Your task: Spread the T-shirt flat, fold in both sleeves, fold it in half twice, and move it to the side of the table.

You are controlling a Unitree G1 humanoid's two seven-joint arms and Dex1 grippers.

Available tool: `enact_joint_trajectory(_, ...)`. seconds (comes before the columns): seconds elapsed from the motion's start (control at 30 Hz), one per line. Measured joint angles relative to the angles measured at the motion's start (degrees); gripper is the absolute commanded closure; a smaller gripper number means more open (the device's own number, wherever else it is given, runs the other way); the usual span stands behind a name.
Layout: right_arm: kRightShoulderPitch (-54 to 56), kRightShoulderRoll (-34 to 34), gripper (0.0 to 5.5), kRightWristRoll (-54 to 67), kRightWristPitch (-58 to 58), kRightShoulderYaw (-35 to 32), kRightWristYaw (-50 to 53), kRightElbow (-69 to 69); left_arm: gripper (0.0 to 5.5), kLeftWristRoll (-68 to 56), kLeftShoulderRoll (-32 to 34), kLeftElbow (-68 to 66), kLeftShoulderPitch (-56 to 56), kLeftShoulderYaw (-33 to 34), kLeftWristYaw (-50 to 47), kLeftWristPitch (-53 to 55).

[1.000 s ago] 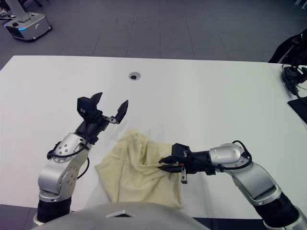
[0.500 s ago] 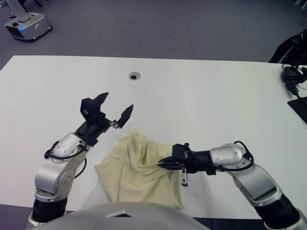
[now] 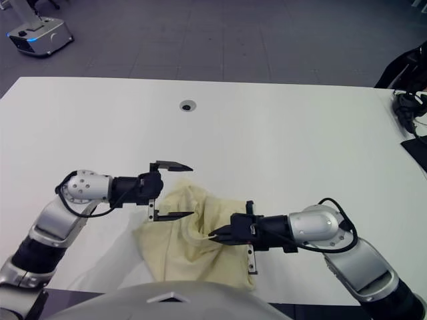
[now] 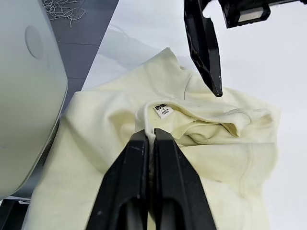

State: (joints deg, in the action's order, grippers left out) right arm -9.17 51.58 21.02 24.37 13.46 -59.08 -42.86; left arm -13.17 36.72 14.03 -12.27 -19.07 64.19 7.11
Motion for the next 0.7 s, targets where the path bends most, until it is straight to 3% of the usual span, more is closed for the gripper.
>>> enact_joint_trajectory(0.2, -0.46, -0.09, 5.48, -0.88, -0.1, 0.84, 0.65, 0.06, 0.1, 3.04, -2.36, -11.65, -6.85, -5.31, 5.76, -2.22)
enact_joint_trajectory(0.7, -2.48, -0.1, 5.48, -1.12, -0.12, 2.0, 1.46, -0.01, 0.1, 2.53, -4.24, -17.61, -13.17, -8.09, 17.82, 0.88)
